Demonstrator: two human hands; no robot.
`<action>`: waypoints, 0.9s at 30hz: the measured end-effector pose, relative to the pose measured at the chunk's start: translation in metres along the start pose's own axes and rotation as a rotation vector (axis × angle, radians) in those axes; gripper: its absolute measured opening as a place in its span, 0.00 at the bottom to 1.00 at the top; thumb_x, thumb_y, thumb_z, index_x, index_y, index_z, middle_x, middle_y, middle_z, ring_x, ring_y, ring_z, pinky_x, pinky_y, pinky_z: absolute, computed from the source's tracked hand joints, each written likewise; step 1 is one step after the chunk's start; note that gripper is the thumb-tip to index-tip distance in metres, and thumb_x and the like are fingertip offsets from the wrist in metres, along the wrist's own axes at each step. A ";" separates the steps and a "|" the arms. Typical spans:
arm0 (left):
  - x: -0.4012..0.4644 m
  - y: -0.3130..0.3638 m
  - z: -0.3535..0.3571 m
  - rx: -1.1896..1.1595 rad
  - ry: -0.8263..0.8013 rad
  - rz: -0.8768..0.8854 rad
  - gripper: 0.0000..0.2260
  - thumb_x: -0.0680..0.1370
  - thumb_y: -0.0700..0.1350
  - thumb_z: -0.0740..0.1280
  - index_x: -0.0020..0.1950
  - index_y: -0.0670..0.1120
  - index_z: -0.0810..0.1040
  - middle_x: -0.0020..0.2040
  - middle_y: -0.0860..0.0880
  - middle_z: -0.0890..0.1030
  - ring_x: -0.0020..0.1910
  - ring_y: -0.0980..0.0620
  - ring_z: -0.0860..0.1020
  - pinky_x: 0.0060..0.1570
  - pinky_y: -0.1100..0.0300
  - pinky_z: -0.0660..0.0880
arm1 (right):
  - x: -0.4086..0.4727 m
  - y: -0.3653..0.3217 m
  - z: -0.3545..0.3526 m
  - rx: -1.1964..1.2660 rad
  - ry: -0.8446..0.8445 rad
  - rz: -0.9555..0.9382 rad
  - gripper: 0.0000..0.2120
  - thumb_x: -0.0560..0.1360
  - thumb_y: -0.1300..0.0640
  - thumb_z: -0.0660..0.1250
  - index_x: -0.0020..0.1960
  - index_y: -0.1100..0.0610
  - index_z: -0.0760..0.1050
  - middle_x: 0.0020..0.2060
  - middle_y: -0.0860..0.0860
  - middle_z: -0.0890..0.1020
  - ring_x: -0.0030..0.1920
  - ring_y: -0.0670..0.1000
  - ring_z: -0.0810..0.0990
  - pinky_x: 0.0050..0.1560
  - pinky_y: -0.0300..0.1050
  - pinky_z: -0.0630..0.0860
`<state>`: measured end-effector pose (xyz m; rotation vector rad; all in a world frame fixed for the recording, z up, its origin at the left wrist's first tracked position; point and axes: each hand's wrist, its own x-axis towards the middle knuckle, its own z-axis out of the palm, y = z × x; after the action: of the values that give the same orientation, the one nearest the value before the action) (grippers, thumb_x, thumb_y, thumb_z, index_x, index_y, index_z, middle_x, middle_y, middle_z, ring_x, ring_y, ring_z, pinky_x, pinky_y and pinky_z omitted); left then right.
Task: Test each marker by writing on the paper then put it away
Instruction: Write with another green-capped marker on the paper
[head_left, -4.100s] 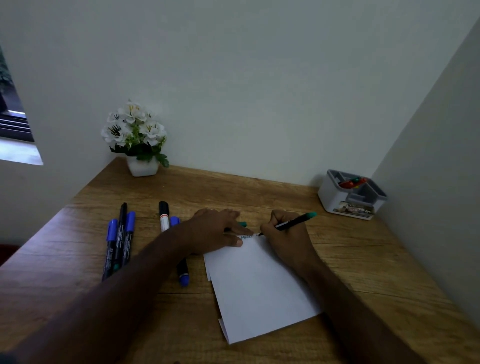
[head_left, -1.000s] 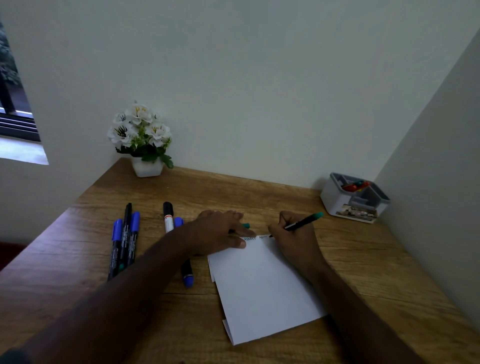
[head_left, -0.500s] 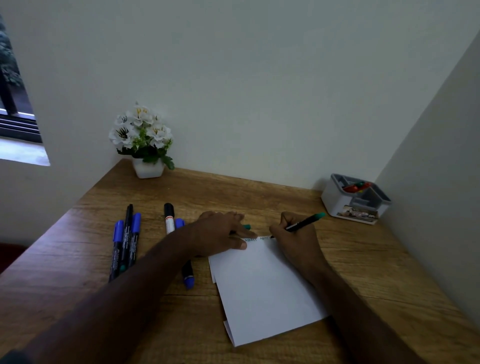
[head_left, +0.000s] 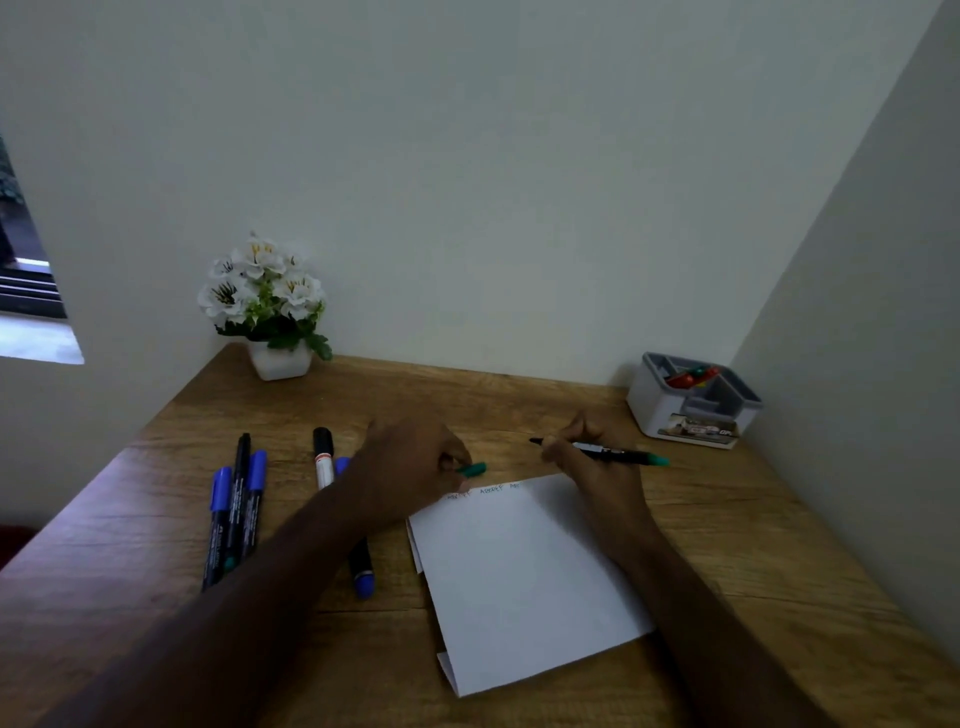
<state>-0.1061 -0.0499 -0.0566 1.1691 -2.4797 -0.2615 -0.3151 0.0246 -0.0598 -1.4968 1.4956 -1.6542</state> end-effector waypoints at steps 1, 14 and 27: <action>-0.001 0.002 0.000 0.020 -0.025 -0.004 0.13 0.76 0.54 0.68 0.60 0.56 0.80 0.55 0.59 0.80 0.59 0.57 0.72 0.62 0.49 0.63 | 0.000 0.000 -0.001 0.012 -0.037 0.017 0.07 0.71 0.62 0.68 0.34 0.59 0.75 0.33 0.51 0.79 0.37 0.46 0.75 0.41 0.44 0.70; -0.001 0.006 0.003 -0.106 0.145 0.031 0.07 0.80 0.49 0.62 0.54 0.59 0.77 0.53 0.63 0.75 0.57 0.61 0.66 0.60 0.46 0.56 | -0.001 -0.007 -0.002 0.190 -0.133 -0.002 0.11 0.69 0.65 0.67 0.31 0.53 0.76 0.31 0.59 0.77 0.33 0.49 0.73 0.37 0.40 0.70; 0.000 0.006 0.007 -0.181 0.149 0.061 0.08 0.80 0.54 0.59 0.53 0.60 0.76 0.50 0.63 0.76 0.55 0.60 0.69 0.56 0.50 0.56 | -0.001 -0.004 -0.001 0.185 -0.128 -0.005 0.09 0.67 0.65 0.67 0.31 0.55 0.75 0.30 0.58 0.77 0.32 0.46 0.73 0.36 0.37 0.69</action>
<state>-0.1134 -0.0456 -0.0609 1.0004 -2.3047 -0.3604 -0.3147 0.0274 -0.0568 -1.4764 1.2368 -1.6183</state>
